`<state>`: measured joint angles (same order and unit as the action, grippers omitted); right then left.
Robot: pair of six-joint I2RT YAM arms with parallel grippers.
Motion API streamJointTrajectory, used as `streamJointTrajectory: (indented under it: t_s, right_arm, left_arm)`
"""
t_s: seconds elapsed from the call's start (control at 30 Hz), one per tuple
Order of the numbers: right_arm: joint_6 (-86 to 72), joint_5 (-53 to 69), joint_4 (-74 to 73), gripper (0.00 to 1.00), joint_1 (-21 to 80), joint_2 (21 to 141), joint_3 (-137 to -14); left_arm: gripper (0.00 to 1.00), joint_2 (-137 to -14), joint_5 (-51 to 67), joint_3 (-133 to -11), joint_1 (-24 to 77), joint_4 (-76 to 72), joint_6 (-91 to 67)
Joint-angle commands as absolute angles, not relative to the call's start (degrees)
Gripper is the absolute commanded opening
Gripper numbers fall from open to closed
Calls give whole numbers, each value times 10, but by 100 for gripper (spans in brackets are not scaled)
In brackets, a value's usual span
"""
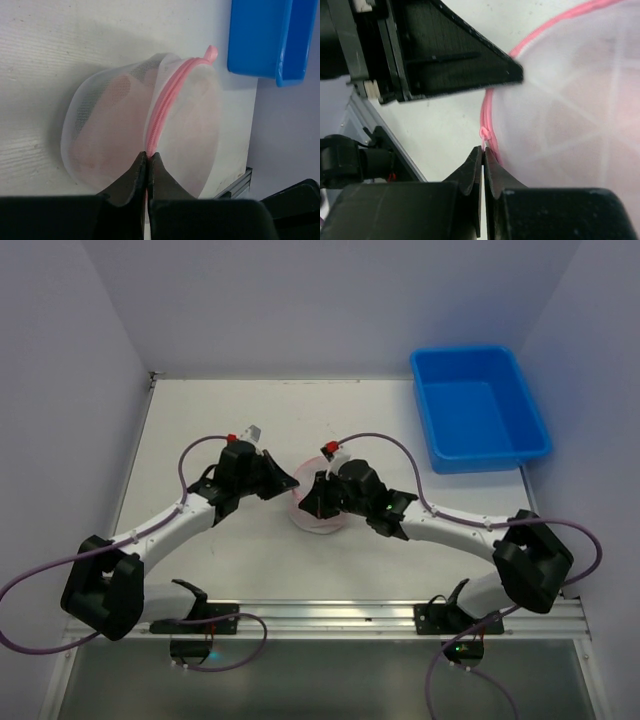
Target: Unzip the laundry bag and remove the bra
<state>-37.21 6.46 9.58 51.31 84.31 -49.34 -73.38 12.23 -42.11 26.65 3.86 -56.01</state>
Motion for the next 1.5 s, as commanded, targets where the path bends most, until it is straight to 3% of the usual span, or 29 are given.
streamJointTrajectory:
  t_s: [0.0, 0.3, 0.43, 0.57, 0.6, 0.67, 0.77, 0.8, 0.9, 0.93, 1.03, 1.13, 1.27, 1.43, 1.47]
  right_arm:
    - [-327, 22, 49, 0, 514, 767, -453]
    - [-267, -27, -83, 0, 360, 598, -348]
    - [-248, 16, -77, 0, 362, 624, -373]
    - [-266, 88, -28, 0, 397, 671, -400]
    - [-278, 94, -20, 0, 408, 683, -420]
    - [-291, 95, -7, 0, 450, 723, -448]
    - [-325, 102, 25, 0, 483, 776, -503]
    - [-346, 111, 42, 0, 489, 788, -521]
    - [-365, 106, 60, 0, 494, 826, -551]
    - [-366, 105, 60, 0, 494, 833, -558]
    - [-362, 110, 61, 0, 495, 855, -575]
    - [-359, 114, 63, 0, 499, 866, -578]
    - [-358, 114, 65, 0, 505, 878, -575]
    - [-360, 109, 65, 0, 510, 884, -572]
    - [-360, 107, 64, 0, 510, 885, -572]
  left_arm:
    - [0, -735, 107, -413, 265, 19, -556]
    - [0, -737, 100, -428, 252, 49, -490]
    - [0, -770, 118, -467, 244, 54, -431]
    - [3, -837, 127, -581, 240, 90, -369]
    - [14, -853, 128, -604, 239, 96, -367]
    - [25, -889, 138, -660, 237, 107, -364]
    - [54, -902, 154, -700, 231, 125, -380]
    - [75, -890, 145, -700, 227, 137, -386]
    - [97, -855, 95, -670, 216, 162, -403]
    - [100, -826, 83, -638, 214, 171, -407]
    - [100, -765, 62, -555, 210, 155, -427]
    - [94, -737, 115, -489, 211, 100, -460]
    - [79, -749, 179, -469, 223, 56, -486]
    - [63, -767, 178, -475, 248, 37, -490]
    - [52, -768, 178, -475, 253, 37, -490]
